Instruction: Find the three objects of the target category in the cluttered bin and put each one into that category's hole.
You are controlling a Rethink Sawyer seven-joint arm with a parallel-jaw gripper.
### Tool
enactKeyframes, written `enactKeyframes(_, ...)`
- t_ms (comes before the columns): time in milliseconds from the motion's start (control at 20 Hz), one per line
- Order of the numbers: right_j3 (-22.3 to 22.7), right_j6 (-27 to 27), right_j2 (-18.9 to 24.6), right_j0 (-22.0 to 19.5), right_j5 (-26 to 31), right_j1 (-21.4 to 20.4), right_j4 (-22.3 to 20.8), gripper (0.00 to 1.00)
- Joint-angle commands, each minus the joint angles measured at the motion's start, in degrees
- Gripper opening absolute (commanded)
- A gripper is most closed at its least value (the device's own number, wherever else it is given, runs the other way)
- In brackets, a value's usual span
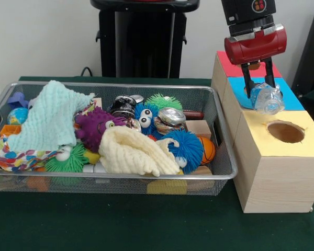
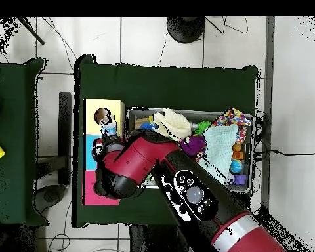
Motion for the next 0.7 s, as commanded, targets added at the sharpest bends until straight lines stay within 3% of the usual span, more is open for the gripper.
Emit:
enactKeyframes(50,-1.76,12.17,-3.85,0.94,1.65,1.51,-1.15,0.00)
enactKeyframes(700,0.09,13.08,-4.93,1.89,2.88,1.08,0.39,0.00)
